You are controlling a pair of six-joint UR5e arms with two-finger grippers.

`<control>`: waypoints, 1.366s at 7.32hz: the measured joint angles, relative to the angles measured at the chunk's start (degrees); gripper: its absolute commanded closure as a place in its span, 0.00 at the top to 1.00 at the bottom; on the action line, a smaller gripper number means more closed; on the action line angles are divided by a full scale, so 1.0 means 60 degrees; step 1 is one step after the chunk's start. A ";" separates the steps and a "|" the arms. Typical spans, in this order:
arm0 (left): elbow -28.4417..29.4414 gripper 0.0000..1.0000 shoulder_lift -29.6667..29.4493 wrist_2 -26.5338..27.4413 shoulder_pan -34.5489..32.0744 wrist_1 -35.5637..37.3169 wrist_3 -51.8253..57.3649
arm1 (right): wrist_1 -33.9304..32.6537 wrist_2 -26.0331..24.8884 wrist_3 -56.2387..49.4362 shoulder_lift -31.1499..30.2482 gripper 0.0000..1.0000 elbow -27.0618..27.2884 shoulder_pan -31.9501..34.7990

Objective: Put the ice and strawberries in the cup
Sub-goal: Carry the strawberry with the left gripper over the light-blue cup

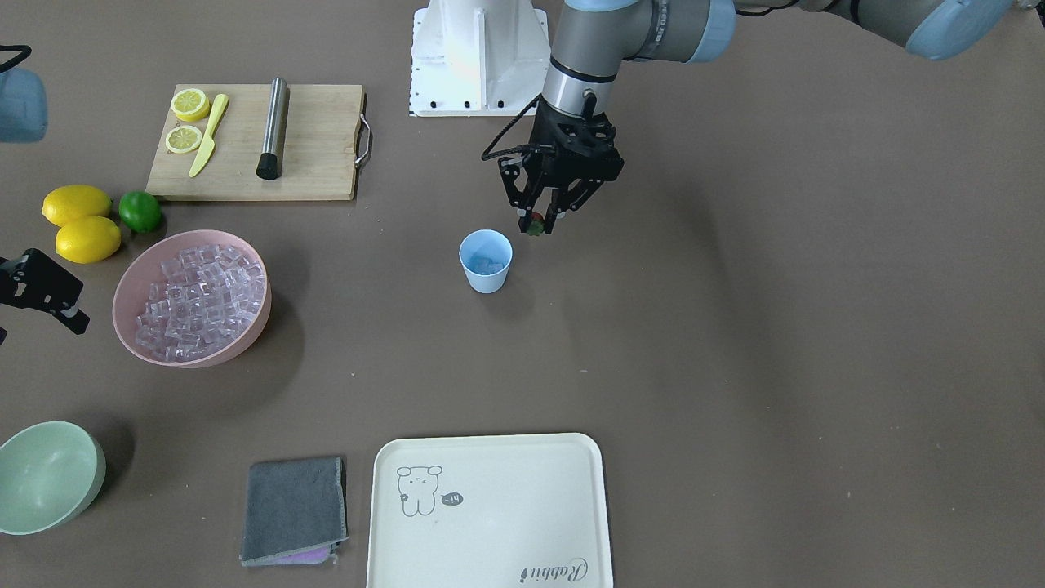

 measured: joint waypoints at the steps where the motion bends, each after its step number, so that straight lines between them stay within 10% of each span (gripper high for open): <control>1: 0.0347 0.00 -0.0342 0.0034 0.0059 0.0029 -0.0019 | -0.0004 -0.0001 0.0000 -0.0012 0.99 -0.0013 0.0013; 7: 0.1441 0.04 -0.0914 0.0500 0.0350 -0.0595 0.0008 | 0.0014 -0.0001 0.0014 -0.0119 0.99 -0.0011 0.0027; 8: 0.1578 0.84 -0.0953 0.0560 0.0389 -0.0757 0.0007 | 0.0011 -0.0001 0.0014 -0.0121 0.99 -0.0011 0.0027; 10: 0.1709 0.98 -0.1055 0.0589 0.0375 -0.0846 0.0124 | 0.0006 0.0002 0.0014 -0.0121 0.99 -0.0011 0.0061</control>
